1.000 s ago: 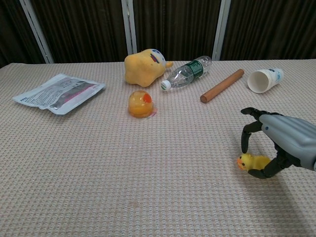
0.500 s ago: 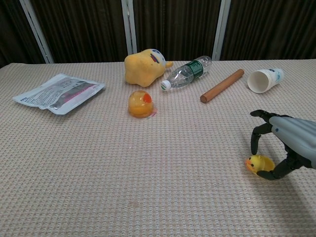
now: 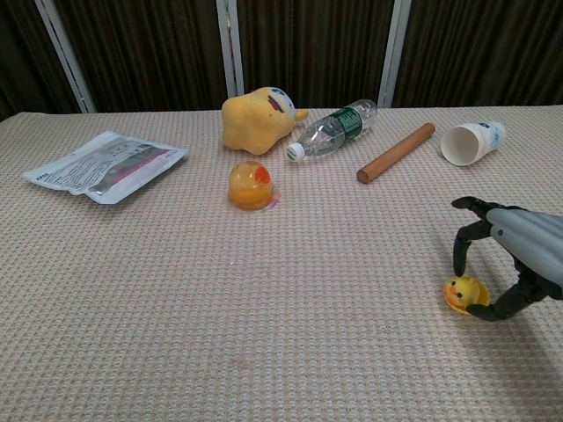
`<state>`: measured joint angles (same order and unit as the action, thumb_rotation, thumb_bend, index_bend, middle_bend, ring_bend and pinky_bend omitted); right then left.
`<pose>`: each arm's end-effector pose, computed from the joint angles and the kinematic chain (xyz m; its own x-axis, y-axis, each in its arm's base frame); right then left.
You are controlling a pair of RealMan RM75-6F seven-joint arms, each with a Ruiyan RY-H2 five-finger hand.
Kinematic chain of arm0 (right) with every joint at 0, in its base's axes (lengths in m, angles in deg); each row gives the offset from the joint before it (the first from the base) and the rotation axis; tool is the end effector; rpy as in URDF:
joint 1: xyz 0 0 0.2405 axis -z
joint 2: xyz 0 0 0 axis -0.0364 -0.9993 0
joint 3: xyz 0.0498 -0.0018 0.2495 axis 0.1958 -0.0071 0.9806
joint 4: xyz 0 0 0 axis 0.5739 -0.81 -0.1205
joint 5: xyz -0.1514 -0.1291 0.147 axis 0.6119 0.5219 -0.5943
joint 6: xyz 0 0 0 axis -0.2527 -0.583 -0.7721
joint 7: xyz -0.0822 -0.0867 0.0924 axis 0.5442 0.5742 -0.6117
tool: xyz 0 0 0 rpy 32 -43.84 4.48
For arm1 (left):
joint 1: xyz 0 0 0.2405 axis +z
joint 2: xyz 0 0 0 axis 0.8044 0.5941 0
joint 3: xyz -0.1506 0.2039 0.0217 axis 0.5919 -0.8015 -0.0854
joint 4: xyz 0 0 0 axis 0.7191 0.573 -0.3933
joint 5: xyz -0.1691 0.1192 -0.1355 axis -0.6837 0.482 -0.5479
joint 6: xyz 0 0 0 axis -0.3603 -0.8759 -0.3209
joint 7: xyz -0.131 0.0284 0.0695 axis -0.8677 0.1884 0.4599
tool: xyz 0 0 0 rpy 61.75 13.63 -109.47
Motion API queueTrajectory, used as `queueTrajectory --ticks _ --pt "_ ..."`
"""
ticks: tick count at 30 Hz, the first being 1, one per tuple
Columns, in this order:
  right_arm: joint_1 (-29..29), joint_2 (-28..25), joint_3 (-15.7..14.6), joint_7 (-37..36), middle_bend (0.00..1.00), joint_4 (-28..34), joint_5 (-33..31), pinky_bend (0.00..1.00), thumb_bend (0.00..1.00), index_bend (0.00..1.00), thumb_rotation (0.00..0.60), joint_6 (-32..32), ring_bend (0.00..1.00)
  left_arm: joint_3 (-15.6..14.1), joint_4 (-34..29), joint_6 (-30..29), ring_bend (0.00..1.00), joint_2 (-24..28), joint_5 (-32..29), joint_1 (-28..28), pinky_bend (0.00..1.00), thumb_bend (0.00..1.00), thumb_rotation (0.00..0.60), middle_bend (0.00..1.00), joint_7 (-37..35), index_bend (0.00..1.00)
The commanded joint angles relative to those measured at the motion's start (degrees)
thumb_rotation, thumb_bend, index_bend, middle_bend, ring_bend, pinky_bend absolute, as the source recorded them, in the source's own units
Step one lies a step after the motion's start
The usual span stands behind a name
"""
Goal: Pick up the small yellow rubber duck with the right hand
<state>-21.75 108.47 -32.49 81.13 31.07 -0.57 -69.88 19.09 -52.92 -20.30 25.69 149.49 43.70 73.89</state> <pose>-0.1951 -0.2381 -0.0709 0.3376 -0.2494 0.9077 -0.9401 -0.0400 0.3387 -0.2899 0.1817 0.1159 0.3014 0.1374 0.9435 0.9258 -0.2791 -0.2551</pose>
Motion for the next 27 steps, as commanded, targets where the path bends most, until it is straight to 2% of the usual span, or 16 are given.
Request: queueTrajectory --ticks 1,10,23,27 --pt "0.0 -0.1 0.1 -0.2 0.00 -0.1 -0.1 0.00 0.19 0.52 0.600 0.2 0.00 0.0 0.0 0.0 0.00 0.0 0.0 0.0 0.29 0.00 0.600 0.00 0.1 0.01" --pt "0.0 -0.2 0.0 -0.3 0.00 -0.8 -0.1 0.00 0.18 0.49 0.600 0.6 0.00 -0.1 -0.1 -0.1 0.00 0.0 0.2 0.1 0.29 0.00 0.600 0.00 0.4 0.01" --pt "-0.3 -2.3 -0.7 -3.2 0.00 -0.3 2.1 0.00 0.01 0.27 0.600 2.5 0.00 -0.1 -0.1 -0.1 0.00 0.0 0.2 0.1 0.29 0.00 0.600 0.00 0.3 0.01" --pt "-0.5 -3.2 -0.4 -3.4 0.00 0.8 2.6 0.00 0.00 0.22 0.600 2.5 0.00 -0.1 -0.1 0.0 0.00 0.0 0.2 0.1 0.29 0.00 0.600 0.00 0.3 0.01"
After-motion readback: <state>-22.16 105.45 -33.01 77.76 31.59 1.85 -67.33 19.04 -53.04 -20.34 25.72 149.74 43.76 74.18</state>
